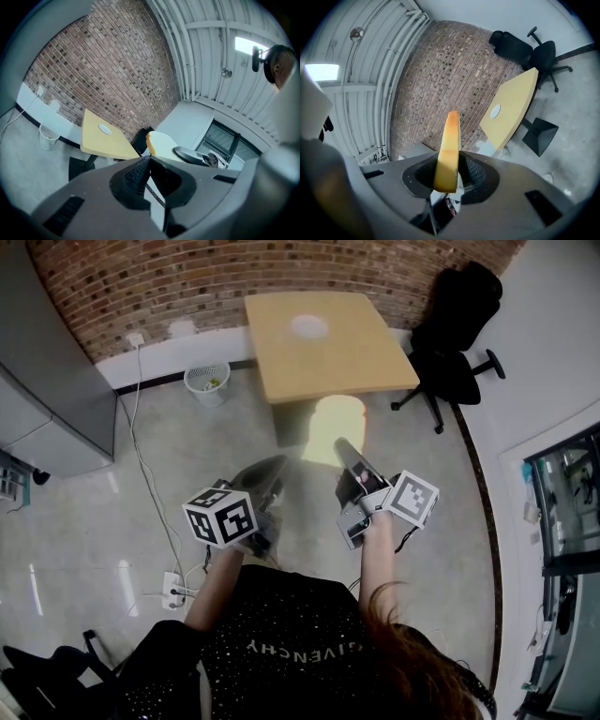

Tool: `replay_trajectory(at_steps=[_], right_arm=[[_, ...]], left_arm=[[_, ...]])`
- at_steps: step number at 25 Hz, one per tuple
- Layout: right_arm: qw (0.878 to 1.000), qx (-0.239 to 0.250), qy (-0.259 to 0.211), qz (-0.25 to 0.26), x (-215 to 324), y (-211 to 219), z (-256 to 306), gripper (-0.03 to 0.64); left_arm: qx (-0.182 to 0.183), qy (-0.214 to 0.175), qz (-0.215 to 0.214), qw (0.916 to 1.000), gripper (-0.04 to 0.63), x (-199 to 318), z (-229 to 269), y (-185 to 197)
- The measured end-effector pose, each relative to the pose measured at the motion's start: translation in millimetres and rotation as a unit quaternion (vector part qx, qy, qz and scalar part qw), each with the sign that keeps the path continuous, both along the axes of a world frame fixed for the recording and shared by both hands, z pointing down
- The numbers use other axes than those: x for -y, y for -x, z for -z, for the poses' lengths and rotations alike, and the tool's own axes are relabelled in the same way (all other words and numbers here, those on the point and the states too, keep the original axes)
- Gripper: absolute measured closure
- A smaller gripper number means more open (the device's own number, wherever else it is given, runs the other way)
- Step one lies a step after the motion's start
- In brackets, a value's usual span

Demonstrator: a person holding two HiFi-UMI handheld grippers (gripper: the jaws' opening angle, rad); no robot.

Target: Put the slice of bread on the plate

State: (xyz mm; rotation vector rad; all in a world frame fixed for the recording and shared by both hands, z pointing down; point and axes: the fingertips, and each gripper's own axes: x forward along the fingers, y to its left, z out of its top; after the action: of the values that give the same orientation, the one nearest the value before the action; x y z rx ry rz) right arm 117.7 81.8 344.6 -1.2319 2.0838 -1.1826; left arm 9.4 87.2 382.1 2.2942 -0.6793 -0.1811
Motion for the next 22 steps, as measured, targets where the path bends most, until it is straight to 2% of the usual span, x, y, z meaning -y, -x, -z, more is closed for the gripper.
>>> replay_trajectory(at_steps=[5,7,14,18,22], right_arm=[[1.0,0.013,-0.001,0.003,62.8,-14.6,-21.2,0.522],[1.0,0.025,0.013,0.011,95.4,-21.1,-34.4,0.522],[0.997,-0.005,0.061,0.036,227.3,-39.9,-56.4,0.522],[0.999,-0.014,0.051,0.013,302.4,-53.3,-44.7,0.522],[0.999,0.003,0.031,-0.022,352.0,-72.2,-36.5,0.522]], left_arm=[[-0.006,0.007,-0.009,0.9999,0.586,53.1,-10.3,-25.4],[-0.007,0.01,-0.011,0.9999,0.586,79.8,-11.9,-35.7],[0.004,0.012,-0.027,0.9996,0.586,203.2,-16.9,-61.2],[-0.005,0.018,-0.023,0.9996,0.586,281.8,-16.3,-68.1],[-0.005,0.02,-0.026,0.9994,0.586,345.2,-19.1,-77.3]])
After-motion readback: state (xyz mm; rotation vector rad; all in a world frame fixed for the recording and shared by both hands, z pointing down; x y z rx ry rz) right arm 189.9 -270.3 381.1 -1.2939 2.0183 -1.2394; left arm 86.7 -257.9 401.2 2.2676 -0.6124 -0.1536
